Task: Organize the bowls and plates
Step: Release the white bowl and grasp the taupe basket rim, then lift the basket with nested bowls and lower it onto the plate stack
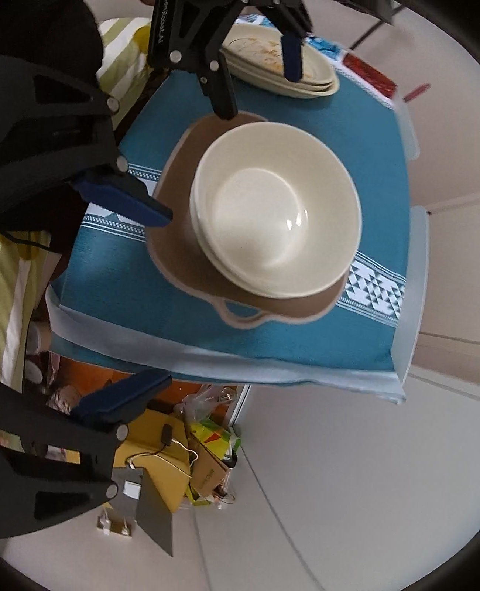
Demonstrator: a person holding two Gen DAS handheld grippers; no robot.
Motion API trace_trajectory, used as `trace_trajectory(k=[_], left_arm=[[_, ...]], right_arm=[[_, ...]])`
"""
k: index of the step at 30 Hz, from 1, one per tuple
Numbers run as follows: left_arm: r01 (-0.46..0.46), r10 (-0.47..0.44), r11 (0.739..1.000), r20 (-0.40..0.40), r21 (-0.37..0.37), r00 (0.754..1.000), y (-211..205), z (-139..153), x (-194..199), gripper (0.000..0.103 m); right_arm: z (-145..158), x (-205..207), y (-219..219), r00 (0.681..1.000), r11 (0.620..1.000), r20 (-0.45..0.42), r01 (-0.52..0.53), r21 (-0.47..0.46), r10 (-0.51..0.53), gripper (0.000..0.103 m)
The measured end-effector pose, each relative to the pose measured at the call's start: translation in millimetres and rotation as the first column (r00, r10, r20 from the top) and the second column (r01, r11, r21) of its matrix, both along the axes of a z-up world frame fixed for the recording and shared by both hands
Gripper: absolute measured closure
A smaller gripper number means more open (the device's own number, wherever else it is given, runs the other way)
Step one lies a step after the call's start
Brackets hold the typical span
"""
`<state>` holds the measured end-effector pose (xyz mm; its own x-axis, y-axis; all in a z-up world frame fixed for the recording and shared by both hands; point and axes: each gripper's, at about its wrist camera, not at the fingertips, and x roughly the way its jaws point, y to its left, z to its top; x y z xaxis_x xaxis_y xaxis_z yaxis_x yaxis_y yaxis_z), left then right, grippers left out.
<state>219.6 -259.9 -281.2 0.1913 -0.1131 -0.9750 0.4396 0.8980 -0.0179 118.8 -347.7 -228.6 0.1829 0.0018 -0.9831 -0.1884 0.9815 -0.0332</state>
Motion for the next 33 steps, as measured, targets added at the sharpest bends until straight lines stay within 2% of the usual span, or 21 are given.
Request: trace_trajectory(k=[8, 9, 11, 16, 20, 21, 23, 26, 30, 33], left_arm=[[0.025, -0.026, 1.0, -0.077, -0.015, 0.997, -10.2, -26.7, 10.1, 0.038], [0.023, -0.025, 0.999, -0.078, -0.022, 0.997, -10.2, -28.9, 11.1, 0.04], [0.02, -0.023, 0.999, -0.078, -0.046, 0.997, -9.8, -31.5, 12.6, 0.052], [0.019, -0.024, 0.997, -0.069, -0.079, 0.997, -11.1, -36.7, 13.9, 0.071], [0.025, -0.032, 0.994, -0.067, -0.104, 0.997, -15.1, -39.5, 10.4, 0.09], [0.032, -0.038, 0.994, -0.058, -0.1, 0.998, -17.6, -39.3, 8.5, 0.091], [0.035, -0.039, 0.995, -0.047, -0.09, 0.998, -19.1, -39.2, 6.5, 0.092], [0.016, -0.021, 0.994, -0.051, -0.107, 0.998, -18.1, -36.1, 5.6, 0.092], [0.017, -0.018, 0.996, -0.012, -0.082, 1.0, -22.2, -33.2, 1.2, 0.092], [0.001, -0.003, 0.996, -0.012, -0.089, 1.0, -24.1, -31.0, -1.3, 0.092]], right_arm=[[-26.4, 17.8, 3.7, 0.996, 0.999, -0.082, -0.037, 0.012, 0.038, 0.048], [-30.6, 19.3, 2.3, 0.995, 0.999, -0.088, -0.035, 0.029, 0.038, 0.051], [-37.7, 21.7, -0.4, 0.995, 0.997, -0.093, -0.028, 0.066, 0.034, 0.056], [-48.2, 22.0, -13.7, 0.997, 0.984, -0.078, 0.013, 0.179, 0.001, 0.066], [-54.2, 23.9, -18.2, 0.997, 0.974, -0.067, 0.042, 0.223, -0.027, 0.082], [-55.2, 24.3, -18.0, 0.997, 0.971, -0.066, 0.044, 0.235, -0.029, 0.087], [-61.0, 25.5, -14.0, 0.998, 0.969, -0.059, 0.041, 0.246, -0.027, 0.091], [-61.3, 21.8, -14.0, 0.999, 0.968, -0.034, 0.036, 0.25, -0.029, 0.091], [-58.3, 22.6, -15.8, 1.0, 0.968, -0.003, 0.03, 0.25, -0.03, 0.091], [-55.1, 23.4, -19.6, 0.999, 0.965, 0.019, 0.033, 0.261, -0.039, 0.091]])
